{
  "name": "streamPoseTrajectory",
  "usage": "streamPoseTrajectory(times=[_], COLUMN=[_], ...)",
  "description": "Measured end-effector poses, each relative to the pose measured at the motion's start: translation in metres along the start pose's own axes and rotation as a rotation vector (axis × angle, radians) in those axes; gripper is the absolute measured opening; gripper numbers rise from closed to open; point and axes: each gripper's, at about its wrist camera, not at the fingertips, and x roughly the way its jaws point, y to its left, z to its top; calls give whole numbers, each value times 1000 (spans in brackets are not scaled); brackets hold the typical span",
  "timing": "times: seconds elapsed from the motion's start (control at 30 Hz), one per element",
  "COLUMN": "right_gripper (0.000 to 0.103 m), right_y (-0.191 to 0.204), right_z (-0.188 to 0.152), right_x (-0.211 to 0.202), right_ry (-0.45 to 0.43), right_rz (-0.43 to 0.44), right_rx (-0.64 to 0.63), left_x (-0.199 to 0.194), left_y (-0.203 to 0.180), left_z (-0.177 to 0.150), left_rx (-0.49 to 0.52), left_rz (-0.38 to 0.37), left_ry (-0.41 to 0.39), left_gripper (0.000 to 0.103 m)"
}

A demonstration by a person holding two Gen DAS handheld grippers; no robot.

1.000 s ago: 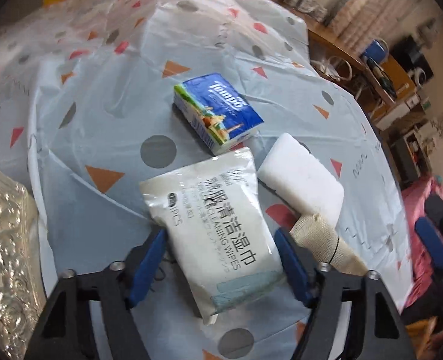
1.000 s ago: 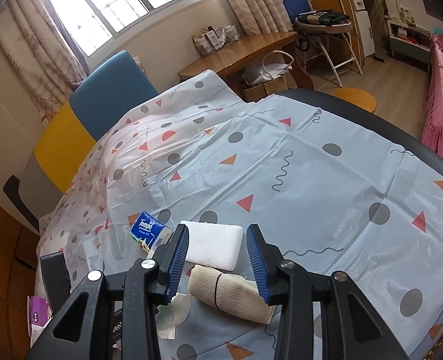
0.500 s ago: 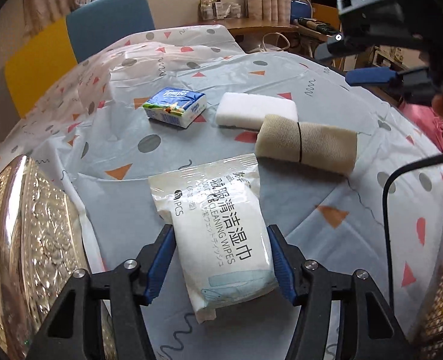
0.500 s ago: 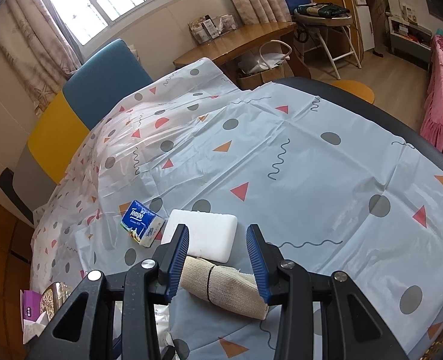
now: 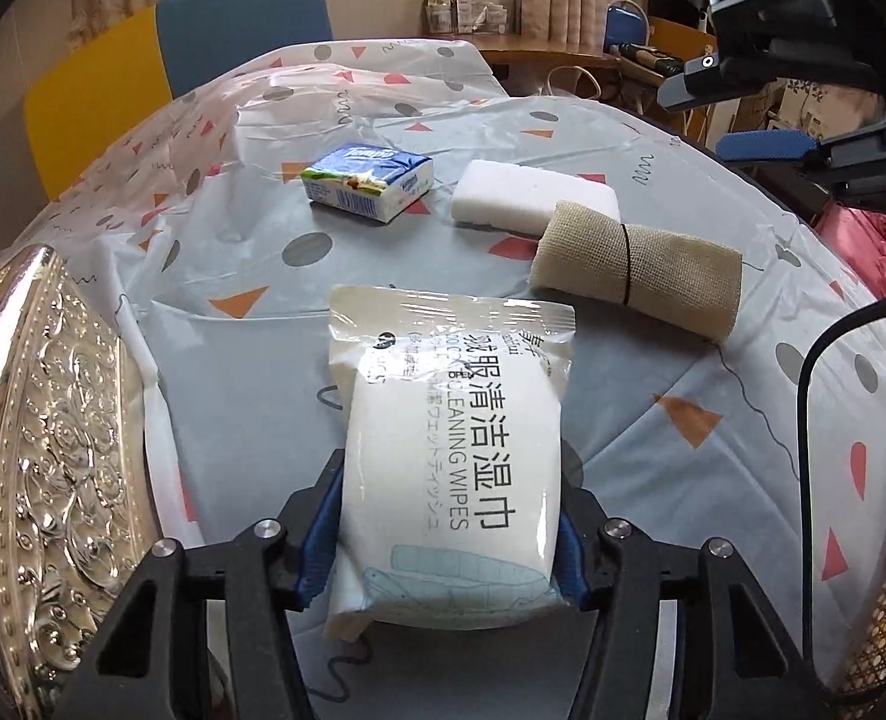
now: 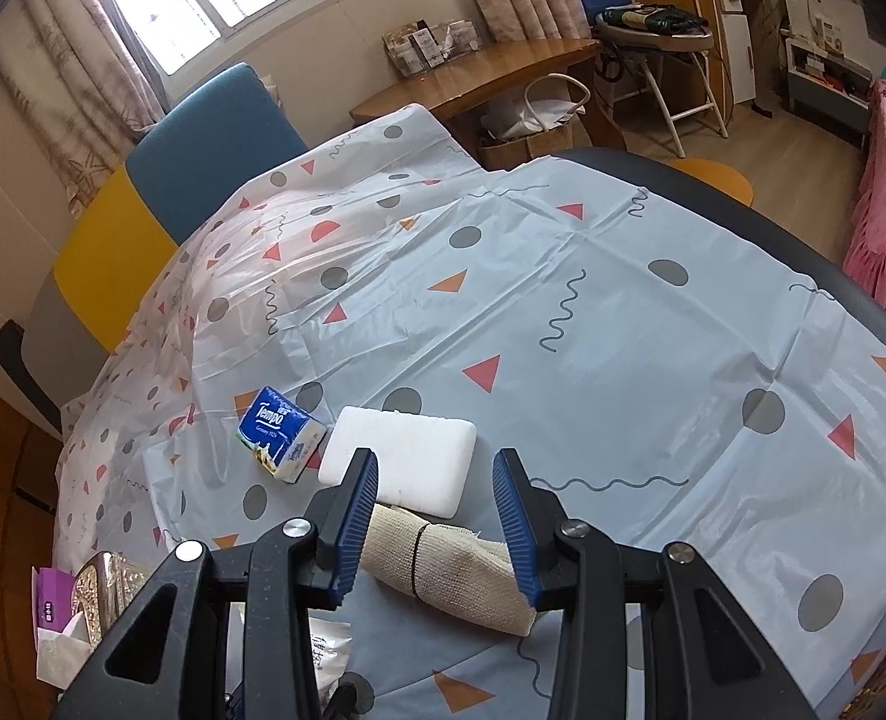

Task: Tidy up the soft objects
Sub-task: 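Move the right gripper to the blue Tempo tissue pack and grasp it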

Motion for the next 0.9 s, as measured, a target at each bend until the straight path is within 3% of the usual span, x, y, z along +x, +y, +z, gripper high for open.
streamPoseTrajectory(times=[0.5, 0.67, 0.9], right_gripper=[40, 40, 40], right_y=[4, 9, 49], right_z=[-4, -7, -7], right_x=[9, 17, 44], right_ry=[34, 80, 204], right_rz=[-18, 17, 105], right_rx=[-22, -42, -262], left_x=[0, 0, 0], left_y=[1, 3, 4], left_z=[-4, -5, -5], left_rx=[-2, -9, -17], left_rz=[-4, -14, -25], left_ry=[-43, -49, -56], left_gripper=[60, 59, 59])
